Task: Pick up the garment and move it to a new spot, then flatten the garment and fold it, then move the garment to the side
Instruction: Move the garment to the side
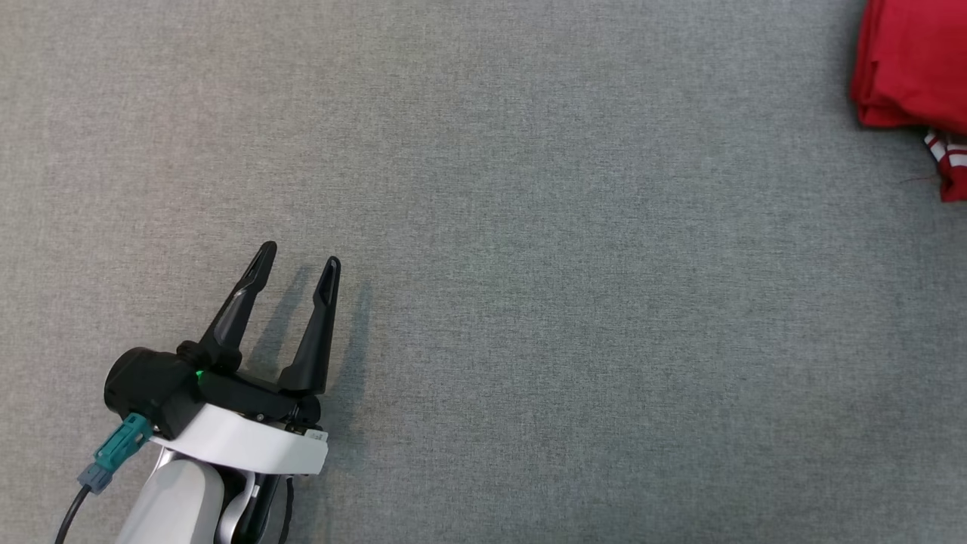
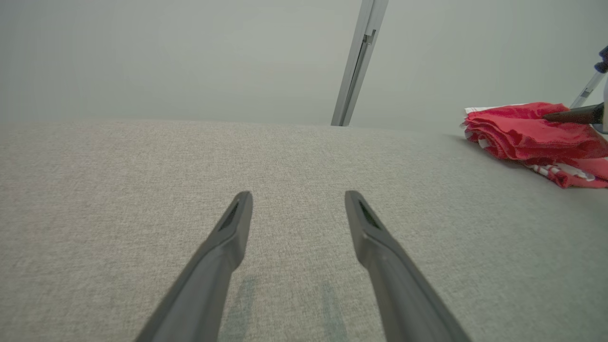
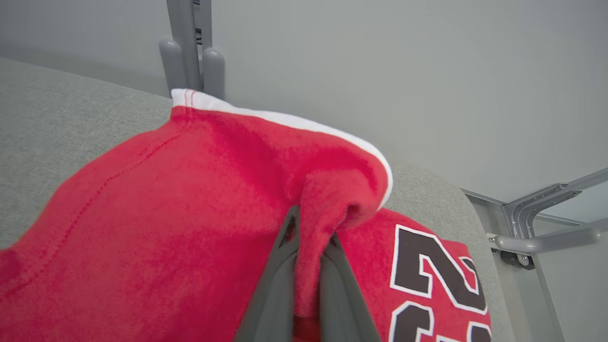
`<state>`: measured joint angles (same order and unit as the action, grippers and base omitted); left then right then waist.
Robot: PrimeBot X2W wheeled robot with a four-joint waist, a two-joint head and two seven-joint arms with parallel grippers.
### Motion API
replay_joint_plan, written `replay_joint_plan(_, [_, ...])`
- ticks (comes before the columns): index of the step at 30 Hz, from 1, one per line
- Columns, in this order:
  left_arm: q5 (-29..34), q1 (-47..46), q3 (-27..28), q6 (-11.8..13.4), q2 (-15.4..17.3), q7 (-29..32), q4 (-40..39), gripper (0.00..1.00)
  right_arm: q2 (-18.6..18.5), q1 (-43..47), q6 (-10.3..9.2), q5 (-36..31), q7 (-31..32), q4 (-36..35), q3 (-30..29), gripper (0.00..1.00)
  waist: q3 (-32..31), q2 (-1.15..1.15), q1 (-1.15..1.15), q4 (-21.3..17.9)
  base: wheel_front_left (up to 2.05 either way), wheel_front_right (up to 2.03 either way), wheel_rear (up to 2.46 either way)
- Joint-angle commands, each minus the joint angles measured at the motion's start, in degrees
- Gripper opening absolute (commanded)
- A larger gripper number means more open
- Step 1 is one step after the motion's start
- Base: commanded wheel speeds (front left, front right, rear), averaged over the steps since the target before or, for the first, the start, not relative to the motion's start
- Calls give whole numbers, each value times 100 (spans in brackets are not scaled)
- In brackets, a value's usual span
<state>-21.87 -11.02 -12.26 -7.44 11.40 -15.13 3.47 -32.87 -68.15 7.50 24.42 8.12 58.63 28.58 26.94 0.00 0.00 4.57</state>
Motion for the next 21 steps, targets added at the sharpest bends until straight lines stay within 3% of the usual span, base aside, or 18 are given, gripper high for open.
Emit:
replay_joint_plan(1, [-42, -123, -12, -7, 16, 2, 2, 100, -56, -62, -1, -189, 50, 219, 40, 0, 7, 0, 0, 42, 0, 0, 0])
replay_joint_plan(2, [-37, -131, -22, -7, 5, 2, 12, 100, -75, -78, -1, -305, 73, 376, 30, 12, -3, 0, 0, 55, 0, 0, 0])
replay_joint_plan(3, [-28, -136, -24, -7, -4, 2, 18, 100, -84, -100, -1, -435, 90, 511, 35, 53, -21, 0, 0, 65, 0, 0, 0])
replay_joint_plan(4, [-25, -136, -24, -7, -5, 2, 27, 100, -80, -153, -1, -555, 9, 629, -12, 100, -44, 0, 0, 72, 0, 0, 0])
replay_joint_plan(12, [23, 37, 33, -8, -48, 2, 123, 100, 133, -249, -1, -1573, -723, 1270, -413, 100, -545, 0, 0, -56, 0, 0, 0])
replay_joint_plan(21, [155, 358, 393, -7, -158, 2, 199, 100, 1012, 148, -1, -1958, -1974, 1134, -1192, 100, -1580, 0, 0, -435, 0, 0, 0])
